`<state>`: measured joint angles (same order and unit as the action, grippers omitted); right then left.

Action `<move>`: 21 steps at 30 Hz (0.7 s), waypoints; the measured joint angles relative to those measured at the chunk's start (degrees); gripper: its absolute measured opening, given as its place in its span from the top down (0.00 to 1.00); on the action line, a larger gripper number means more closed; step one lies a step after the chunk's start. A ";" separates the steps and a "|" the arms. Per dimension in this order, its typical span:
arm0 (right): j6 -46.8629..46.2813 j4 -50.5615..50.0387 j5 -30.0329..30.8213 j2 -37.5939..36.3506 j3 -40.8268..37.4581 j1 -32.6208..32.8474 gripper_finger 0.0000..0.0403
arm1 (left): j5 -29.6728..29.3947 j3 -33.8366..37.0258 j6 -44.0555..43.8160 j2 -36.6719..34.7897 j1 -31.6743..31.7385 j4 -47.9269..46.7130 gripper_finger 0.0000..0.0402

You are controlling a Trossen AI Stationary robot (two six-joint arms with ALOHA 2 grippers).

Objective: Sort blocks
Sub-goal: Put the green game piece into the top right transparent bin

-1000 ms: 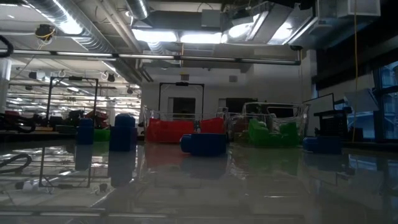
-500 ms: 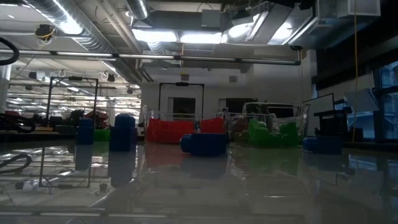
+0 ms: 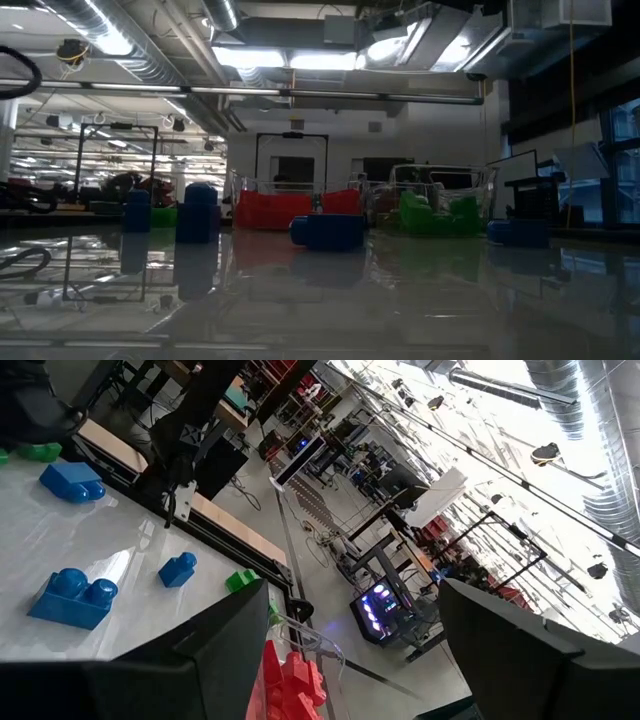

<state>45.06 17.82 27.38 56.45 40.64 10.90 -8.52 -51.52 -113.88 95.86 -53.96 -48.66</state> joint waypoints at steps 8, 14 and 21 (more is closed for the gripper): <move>0.00 0.00 0.00 0.00 0.00 0.00 0.28 | -2.30 -4.26 7.33 0.14 3.06 -1.39 0.60; 0.00 -0.04 0.01 0.00 0.00 0.00 0.28 | -5.04 -7.36 15.59 0.08 7.42 -1.68 0.58; 0.00 -0.21 0.02 0.00 0.00 0.00 0.28 | -10.59 -12.59 30.81 0.02 15.07 -1.65 0.58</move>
<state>45.06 17.61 27.40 56.45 40.64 10.90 -19.11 -64.11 -83.07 95.88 -38.89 -50.31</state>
